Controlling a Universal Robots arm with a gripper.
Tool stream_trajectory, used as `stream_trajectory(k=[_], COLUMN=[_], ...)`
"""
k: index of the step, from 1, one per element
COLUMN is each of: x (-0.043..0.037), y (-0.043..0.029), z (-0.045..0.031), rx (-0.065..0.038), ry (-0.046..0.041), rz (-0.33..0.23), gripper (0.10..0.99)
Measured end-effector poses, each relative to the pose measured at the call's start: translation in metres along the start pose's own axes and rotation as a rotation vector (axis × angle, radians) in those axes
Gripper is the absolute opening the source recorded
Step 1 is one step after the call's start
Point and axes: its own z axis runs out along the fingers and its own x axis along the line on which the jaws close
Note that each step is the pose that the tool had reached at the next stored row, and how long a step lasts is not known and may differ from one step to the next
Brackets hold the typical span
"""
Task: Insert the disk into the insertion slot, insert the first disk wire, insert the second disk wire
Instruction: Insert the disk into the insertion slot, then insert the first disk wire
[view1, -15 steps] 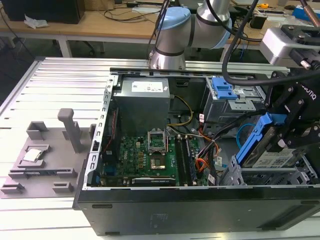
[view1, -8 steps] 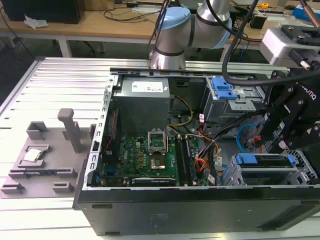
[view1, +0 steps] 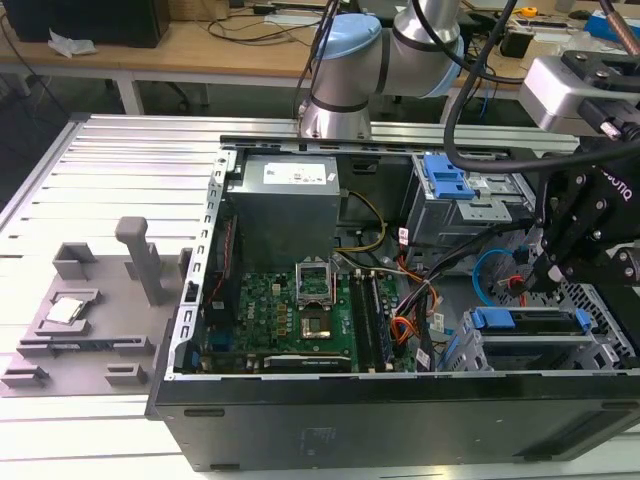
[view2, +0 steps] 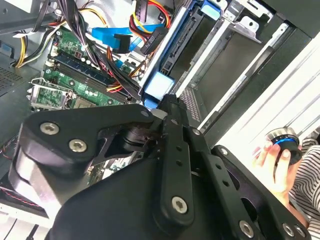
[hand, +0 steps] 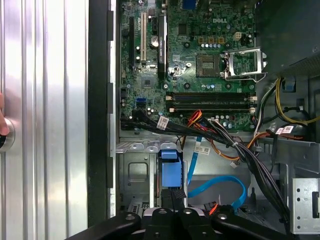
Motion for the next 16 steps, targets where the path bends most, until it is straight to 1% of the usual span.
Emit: stream_trajectory(k=[8,9,12,13,16], x=[0.0,0.0,-0.0004,-0.0013,-0.0037], y=[0.0,-0.0008,-0.0098,-0.0175,-0.0293], z=[0.0003,0.0006,0.0006,0.0004,0.0], rx=[0.0,0.0,0.0,0.0,0.0], ry=[0.0,-0.0003,-0.0001,0.0,0.0], rz=[0.0,0.0,0.0,0.0,0.0], gripper=[0.106,0.106,0.106,0.106,0.106])
